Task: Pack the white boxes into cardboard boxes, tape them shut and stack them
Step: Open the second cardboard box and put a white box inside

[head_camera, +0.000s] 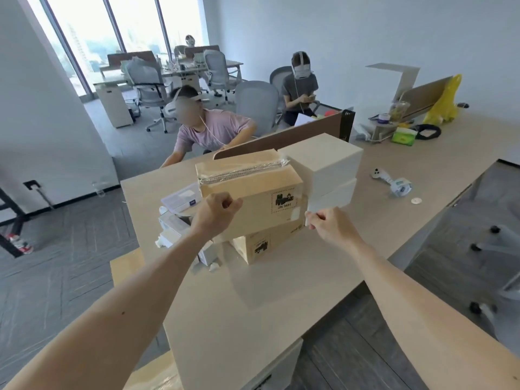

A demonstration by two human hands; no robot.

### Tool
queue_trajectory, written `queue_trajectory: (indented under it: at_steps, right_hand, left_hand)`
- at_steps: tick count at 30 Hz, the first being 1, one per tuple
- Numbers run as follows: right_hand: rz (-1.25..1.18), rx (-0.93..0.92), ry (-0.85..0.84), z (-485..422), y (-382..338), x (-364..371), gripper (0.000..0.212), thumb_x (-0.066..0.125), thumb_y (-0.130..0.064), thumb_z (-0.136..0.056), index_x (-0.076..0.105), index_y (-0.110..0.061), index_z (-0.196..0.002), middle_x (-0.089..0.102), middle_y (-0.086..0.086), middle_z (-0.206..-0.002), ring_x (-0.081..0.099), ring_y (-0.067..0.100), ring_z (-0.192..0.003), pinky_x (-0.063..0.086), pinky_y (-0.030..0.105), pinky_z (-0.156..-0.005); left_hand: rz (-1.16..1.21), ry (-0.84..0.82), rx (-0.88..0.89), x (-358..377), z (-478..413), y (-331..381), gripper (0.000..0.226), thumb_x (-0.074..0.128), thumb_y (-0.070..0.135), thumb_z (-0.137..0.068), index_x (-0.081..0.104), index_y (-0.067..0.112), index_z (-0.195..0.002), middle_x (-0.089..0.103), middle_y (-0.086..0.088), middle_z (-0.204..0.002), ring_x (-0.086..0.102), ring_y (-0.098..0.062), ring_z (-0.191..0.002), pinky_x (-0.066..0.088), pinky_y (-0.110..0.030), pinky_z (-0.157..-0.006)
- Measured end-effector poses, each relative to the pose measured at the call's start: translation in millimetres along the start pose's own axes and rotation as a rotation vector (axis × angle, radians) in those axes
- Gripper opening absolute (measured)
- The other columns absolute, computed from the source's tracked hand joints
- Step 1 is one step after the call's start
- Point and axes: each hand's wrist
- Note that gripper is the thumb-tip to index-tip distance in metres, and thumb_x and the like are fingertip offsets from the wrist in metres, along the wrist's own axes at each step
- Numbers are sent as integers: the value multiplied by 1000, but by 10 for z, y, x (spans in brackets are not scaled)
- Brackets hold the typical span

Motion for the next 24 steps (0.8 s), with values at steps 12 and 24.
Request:
queue_trajectory:
  at_steps: [12,24]
  right_hand:
    - [79,-50,-81,-2008,55,-31,27,51,-42,-98,63,-18,-96,60,-4,-93,54,16,-91,39,27,-77]
    - [-13,138,-303,-3005,59,352,76,44,-66,-87,47,-13,-140,52,8,-141,50,28,-127,42,40,-100]
  left_hand:
    - [-45,174,-292,162,-1536,-569,39,70,45,-88,60,12,-109,52,-13,-123,54,-31,-112,44,-39,-89]
    - [-30,26,-681,313,-1880,-865,86,62,61,-88,25,14,-150,52,-18,-142,49,-38,-128,40,-44,-102]
Point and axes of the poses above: each hand's wrist, its own z-axis away from the middle knuckle, its own x-axis out of the palm, y = z × x
